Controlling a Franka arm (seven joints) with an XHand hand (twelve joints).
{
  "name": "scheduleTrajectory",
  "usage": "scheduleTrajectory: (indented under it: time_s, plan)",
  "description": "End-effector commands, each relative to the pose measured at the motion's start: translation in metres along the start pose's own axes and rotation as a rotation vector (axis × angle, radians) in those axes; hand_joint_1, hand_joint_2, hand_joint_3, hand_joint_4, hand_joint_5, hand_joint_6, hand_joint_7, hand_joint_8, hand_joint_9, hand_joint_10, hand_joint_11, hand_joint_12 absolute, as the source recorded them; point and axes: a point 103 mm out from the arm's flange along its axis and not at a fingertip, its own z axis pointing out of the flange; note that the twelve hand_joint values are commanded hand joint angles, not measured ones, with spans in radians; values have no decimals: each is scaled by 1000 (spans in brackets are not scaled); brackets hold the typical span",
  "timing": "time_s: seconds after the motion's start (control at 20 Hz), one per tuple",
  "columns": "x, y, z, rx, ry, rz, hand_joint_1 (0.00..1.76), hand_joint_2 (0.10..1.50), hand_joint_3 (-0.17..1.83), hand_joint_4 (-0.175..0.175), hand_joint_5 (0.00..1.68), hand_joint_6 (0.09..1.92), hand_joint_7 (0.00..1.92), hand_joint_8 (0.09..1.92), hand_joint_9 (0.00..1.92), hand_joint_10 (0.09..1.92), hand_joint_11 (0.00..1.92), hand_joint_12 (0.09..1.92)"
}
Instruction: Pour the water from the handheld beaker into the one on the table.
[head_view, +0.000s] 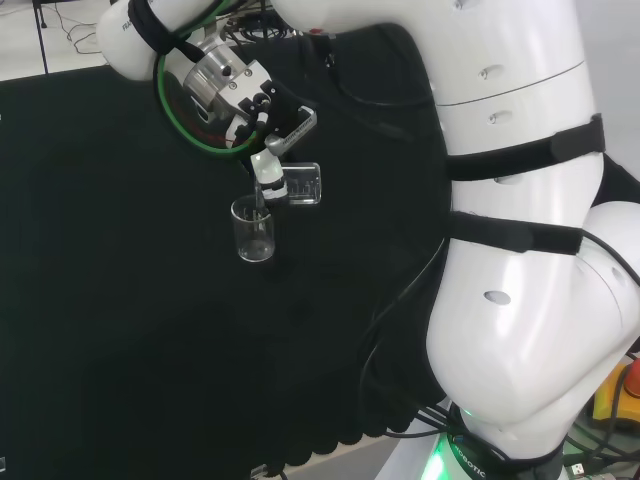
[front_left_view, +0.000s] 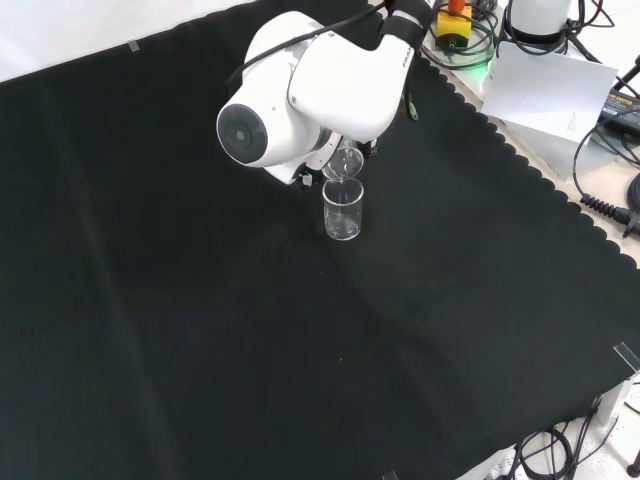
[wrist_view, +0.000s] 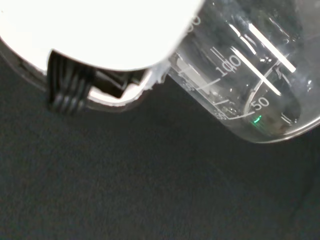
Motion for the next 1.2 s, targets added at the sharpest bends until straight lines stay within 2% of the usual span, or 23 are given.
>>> scheduleTrajectory:
  time_s: [0.05, 0.55, 1.2]
  plan:
    - [2, -1, -2, 19, -2, 11, 1454, 367, 1138, -175, 1186, 930, 1277, 923, 1500, 726, 1171, 847]
    - [4, -6, -6, 26, -10, 19, 1454, 367, 1139, -175, 1183, 934, 1276, 926, 1499, 730, 1170, 850]
    - [19, -7, -12, 44, -59, 16, 1454, 366, 1143, -175, 1181, 939, 1276, 930, 1499, 732, 1170, 853]
